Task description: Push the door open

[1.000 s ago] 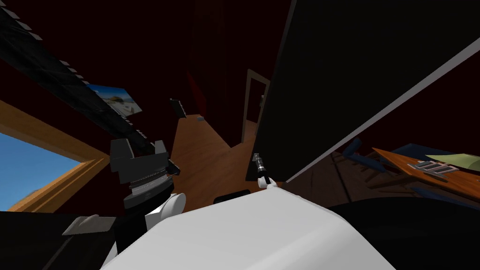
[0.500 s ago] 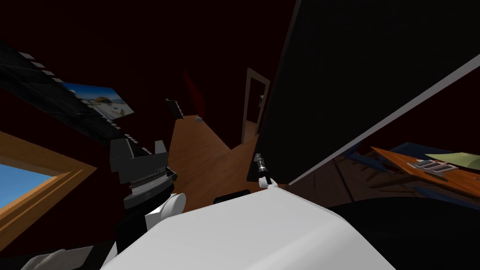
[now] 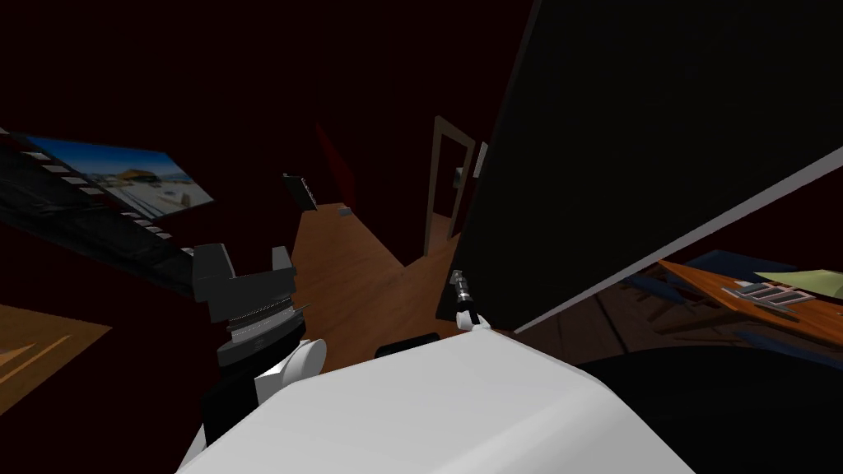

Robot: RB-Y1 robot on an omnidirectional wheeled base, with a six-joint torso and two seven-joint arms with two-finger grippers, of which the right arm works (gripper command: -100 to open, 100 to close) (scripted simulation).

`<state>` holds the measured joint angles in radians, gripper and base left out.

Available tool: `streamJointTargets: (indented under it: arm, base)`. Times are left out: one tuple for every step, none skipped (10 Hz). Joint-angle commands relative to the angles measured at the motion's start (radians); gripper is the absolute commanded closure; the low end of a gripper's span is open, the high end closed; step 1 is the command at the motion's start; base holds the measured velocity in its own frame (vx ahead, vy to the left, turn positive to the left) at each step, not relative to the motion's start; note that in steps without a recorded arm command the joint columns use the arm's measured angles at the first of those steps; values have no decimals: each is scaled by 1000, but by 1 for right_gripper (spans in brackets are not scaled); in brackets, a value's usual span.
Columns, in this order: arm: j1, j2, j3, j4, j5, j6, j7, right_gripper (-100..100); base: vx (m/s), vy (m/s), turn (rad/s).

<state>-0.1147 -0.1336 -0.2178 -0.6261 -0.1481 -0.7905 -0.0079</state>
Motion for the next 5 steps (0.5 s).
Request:
streamJointTargets:
  arm:
    - [-1, -7, -22, -1, -12, -5, 8, 100]
    - [0, -8, -32, 0, -18, -5, 12, 100]
    - [0, -9, -41, 1, -23, -6, 16, 100]
    - [1, -11, -50, 2, -28, -6, 19, 100]
    - [1, -12, -57, 3, -32, -6, 22, 100]
  base:
    - [225, 37, -48]
    - [218, 45, -57]
    - [184, 27, -52]
    - [166, 38, -31]
    - [177, 44, -53]
